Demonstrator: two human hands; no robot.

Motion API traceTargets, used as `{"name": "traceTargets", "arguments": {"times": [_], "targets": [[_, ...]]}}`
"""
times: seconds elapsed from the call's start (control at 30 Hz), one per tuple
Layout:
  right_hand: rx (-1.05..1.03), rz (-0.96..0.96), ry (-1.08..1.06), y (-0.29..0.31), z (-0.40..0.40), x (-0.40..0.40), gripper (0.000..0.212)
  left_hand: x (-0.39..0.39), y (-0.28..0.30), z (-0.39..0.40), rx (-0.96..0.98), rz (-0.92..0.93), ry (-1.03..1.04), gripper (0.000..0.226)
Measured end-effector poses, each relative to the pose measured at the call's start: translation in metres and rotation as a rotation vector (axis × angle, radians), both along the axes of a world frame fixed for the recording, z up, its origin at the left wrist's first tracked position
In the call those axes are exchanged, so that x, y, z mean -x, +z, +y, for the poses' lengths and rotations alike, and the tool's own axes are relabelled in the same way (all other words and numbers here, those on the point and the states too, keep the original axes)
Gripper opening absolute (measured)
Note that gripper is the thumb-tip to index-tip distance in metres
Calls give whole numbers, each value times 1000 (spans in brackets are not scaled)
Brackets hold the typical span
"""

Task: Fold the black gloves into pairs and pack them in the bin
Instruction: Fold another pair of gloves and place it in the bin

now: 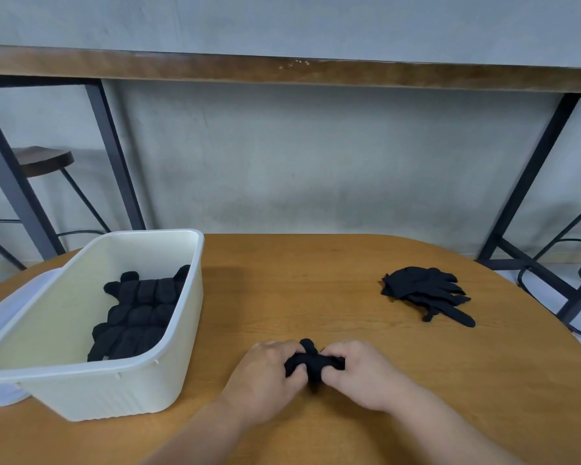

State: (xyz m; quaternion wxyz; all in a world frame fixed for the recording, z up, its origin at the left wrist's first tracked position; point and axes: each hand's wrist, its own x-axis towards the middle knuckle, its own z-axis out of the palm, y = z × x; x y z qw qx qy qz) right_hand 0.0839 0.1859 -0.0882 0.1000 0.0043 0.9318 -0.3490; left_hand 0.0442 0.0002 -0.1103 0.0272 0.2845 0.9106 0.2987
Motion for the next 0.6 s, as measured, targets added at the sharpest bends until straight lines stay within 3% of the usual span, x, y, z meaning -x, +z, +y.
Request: {"name": "traceTargets", "arguments": {"times": [0.07, 0.13, 0.27, 0.4, 0.5, 0.6], "targets": [[70, -58, -51, -2, 3, 9, 15, 6, 0, 3, -44, -134, 51, 22], [47, -38, -96, -5, 5, 17, 18, 12, -3, 7, 19, -142, 77, 28], [31, 76, -240, -15, 5, 28, 27, 24, -5, 12, 25, -3, 263, 35], [-134, 364, -165, -19, 2, 28, 7, 27, -5, 12, 145, 349, 28, 15], [-228, 436, -8, -27, 1, 27, 23, 25, -12, 9, 181, 391, -93, 42], [-205, 427, 52, -27, 6, 26, 32, 23, -16, 1, 126, 331, -87, 40]]}}
